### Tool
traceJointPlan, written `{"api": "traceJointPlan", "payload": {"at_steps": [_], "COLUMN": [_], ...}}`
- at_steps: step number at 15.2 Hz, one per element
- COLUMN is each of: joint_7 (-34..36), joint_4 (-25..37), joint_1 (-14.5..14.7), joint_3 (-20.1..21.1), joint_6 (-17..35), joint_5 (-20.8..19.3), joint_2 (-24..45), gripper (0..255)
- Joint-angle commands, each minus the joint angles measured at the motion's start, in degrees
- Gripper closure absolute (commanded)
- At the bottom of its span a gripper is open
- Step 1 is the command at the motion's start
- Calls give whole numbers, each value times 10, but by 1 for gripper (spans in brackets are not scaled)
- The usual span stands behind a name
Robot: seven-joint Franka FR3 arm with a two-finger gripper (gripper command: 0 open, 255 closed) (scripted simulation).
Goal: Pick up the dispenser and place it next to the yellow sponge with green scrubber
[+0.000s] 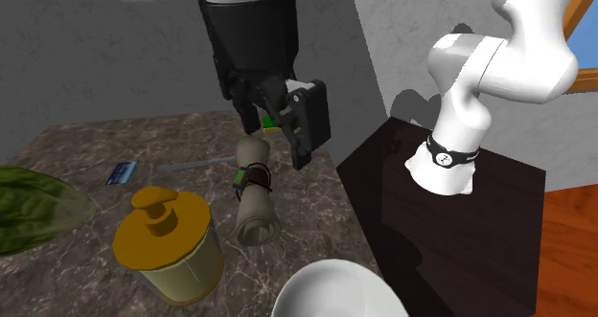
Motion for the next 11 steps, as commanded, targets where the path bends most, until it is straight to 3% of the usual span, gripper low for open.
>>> {"api": "traceJointPlan", "payload": {"at_steps": [1,11], "joint_7": [-13,-55], "joint_4": [48,327], "joint_1": [-6,-50], "joint_3": [-8,-22], "joint_6": [2,-37], "joint_5": [4,35], "joint_2": [49,290], "gripper": [0,0]}}
